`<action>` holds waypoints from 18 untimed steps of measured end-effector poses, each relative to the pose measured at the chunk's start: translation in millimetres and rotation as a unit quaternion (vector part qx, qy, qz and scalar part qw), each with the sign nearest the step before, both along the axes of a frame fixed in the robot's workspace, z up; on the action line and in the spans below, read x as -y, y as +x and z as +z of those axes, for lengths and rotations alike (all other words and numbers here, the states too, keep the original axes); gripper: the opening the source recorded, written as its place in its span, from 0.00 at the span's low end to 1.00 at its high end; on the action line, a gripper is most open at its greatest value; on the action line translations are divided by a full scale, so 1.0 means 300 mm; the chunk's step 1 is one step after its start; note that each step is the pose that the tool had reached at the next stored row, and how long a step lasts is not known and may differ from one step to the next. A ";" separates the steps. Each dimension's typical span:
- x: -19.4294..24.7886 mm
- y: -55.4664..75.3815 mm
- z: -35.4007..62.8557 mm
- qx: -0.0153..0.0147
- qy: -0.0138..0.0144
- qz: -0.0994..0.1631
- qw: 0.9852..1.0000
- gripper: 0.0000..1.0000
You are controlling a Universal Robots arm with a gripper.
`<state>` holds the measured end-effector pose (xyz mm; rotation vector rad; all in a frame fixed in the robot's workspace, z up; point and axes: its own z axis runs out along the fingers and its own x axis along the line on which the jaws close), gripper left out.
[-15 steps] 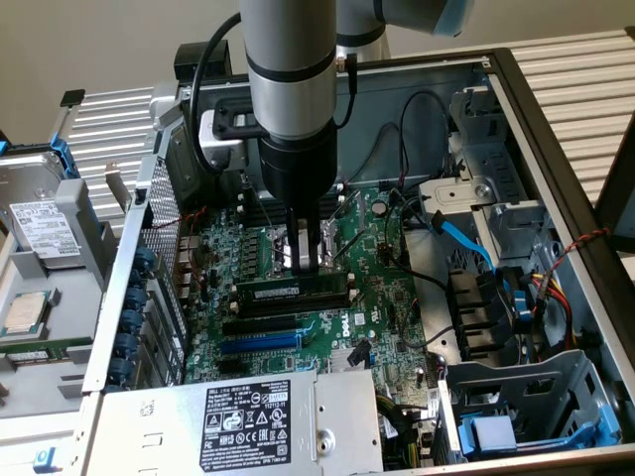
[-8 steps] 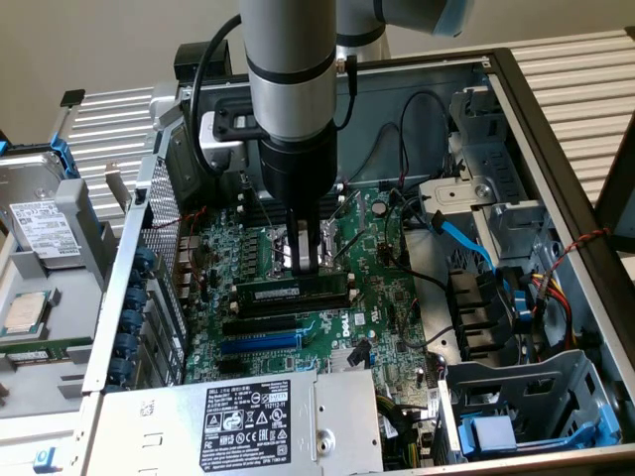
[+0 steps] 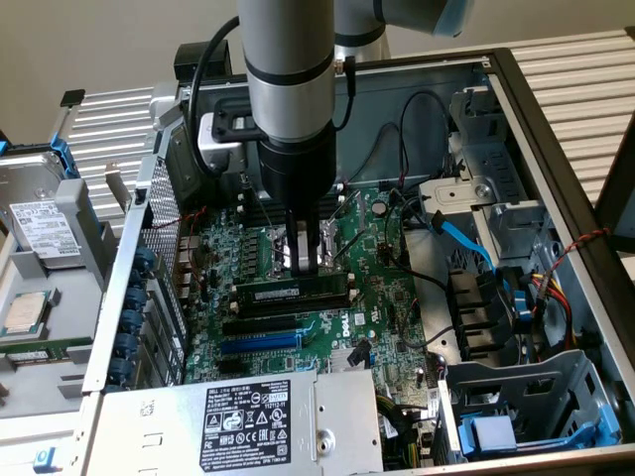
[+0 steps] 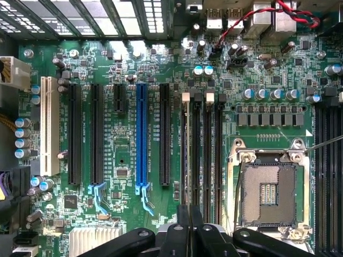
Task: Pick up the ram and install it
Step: 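Pick up the ram and move it above insertion slot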
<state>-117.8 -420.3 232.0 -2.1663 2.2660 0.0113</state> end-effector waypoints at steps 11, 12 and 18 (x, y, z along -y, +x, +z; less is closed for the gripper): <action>0.002 -0.005 0.000 0.004 0.000 0.000 1.000 0.12; 0.002 -0.005 0.000 0.004 0.000 0.000 1.000 0.12; 0.002 -0.006 -0.002 0.006 0.000 -0.001 1.000 0.12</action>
